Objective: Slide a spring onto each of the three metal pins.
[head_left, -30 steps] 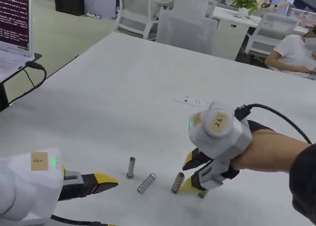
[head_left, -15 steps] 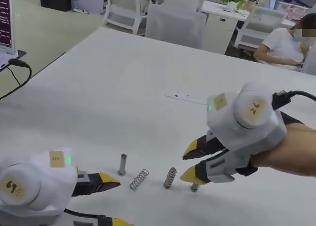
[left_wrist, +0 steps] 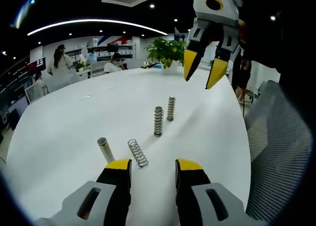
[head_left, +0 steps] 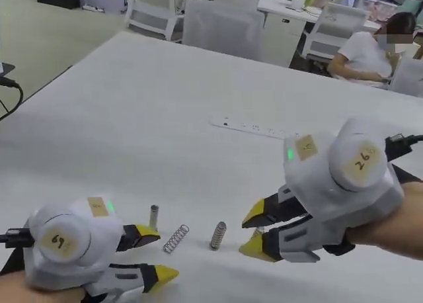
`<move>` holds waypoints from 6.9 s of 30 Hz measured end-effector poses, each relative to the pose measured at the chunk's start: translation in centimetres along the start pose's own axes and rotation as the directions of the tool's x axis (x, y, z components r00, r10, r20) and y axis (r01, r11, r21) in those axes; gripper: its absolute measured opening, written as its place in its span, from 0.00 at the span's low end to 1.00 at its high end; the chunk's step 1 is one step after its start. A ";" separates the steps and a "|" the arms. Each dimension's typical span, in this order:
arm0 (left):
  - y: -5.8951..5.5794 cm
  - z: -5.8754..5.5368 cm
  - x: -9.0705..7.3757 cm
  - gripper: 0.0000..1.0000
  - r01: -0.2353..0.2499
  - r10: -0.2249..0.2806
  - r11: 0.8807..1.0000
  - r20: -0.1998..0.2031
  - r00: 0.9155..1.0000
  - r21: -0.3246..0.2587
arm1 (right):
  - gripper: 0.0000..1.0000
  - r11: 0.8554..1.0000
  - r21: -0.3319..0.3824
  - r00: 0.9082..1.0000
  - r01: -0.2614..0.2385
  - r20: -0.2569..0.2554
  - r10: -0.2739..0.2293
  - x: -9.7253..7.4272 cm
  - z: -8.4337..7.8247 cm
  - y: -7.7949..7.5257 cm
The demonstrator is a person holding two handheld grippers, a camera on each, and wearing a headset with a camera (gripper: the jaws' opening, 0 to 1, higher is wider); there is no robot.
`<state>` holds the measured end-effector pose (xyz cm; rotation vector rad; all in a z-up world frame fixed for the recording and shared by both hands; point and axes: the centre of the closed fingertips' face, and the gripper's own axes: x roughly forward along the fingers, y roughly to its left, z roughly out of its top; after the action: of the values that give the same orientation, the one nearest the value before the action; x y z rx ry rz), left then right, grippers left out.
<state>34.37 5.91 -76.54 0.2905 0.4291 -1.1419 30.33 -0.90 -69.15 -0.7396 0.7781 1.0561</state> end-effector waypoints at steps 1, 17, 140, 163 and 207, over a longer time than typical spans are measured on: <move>0.1 0.0 0.1 0.29 0.000 0.000 1.000 -0.001 1.000 -0.004 | 0.17 1.000 0.003 1.000 0.001 0.002 -0.001 0.0 0.0 0.0; 1.3 -0.9 1.9 0.18 -0.065 0.066 0.997 -0.043 0.997 0.038 | 0.16 1.000 0.001 1.000 -0.004 0.010 0.004 0.0 0.3 0.4; -6.6 5.5 -4.2 0.02 0.184 -0.209 0.968 0.142 0.968 0.168 | 0.09 0.967 -0.164 0.980 -0.194 0.014 0.199 1.6 5.4 5.0; -5.3 4.9 -3.9 0.10 0.138 -0.158 0.981 0.145 0.977 0.136 | 0.08 0.962 -0.199 0.982 -0.189 -0.049 0.182 2.3 5.9 4.0; -2.6 1.4 -9.4 0.73 -0.053 0.065 0.994 0.127 0.990 -0.096 | 0.08 0.978 -0.183 0.995 -0.098 -0.030 0.095 3.5 7.2 -0.8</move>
<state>28.99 11.94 -70.88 0.1457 0.3546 -1.0725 33.53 6.44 -68.12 -0.8783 0.7467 1.2215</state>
